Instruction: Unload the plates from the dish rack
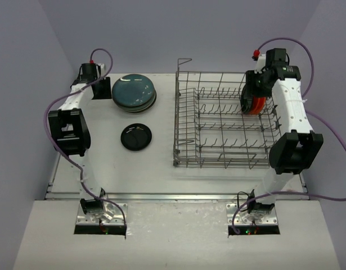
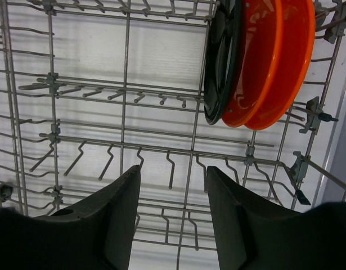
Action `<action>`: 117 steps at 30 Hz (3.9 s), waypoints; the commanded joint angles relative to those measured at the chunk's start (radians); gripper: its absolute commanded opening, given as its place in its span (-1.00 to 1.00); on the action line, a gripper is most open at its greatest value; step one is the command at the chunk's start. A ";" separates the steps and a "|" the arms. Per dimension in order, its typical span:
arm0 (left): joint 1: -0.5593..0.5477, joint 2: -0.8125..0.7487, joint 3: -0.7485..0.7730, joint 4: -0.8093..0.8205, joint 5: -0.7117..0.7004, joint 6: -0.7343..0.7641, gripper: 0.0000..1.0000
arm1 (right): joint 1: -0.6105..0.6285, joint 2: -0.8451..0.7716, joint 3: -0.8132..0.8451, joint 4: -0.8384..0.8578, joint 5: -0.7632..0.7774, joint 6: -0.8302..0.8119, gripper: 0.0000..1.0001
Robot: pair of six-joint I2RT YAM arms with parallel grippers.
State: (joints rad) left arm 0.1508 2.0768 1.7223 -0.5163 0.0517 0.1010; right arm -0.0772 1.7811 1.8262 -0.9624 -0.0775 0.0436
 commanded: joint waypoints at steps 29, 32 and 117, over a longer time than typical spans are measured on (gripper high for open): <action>-0.229 -0.745 -0.383 0.234 -0.122 0.137 0.15 | -0.006 0.336 0.166 0.246 0.203 -0.160 -0.25; -0.229 -0.744 -0.389 0.234 -0.127 0.139 0.17 | -0.004 0.291 0.060 0.313 0.215 -0.185 -0.52; 0.048 -0.238 -0.468 -0.143 0.637 0.071 -0.99 | 0.014 -0.224 -0.167 0.233 -0.337 0.105 0.98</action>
State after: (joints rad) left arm 0.1936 1.8132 1.1942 -0.7432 0.6579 0.2217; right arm -0.0522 1.5555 1.6447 -0.7288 -0.4404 0.1942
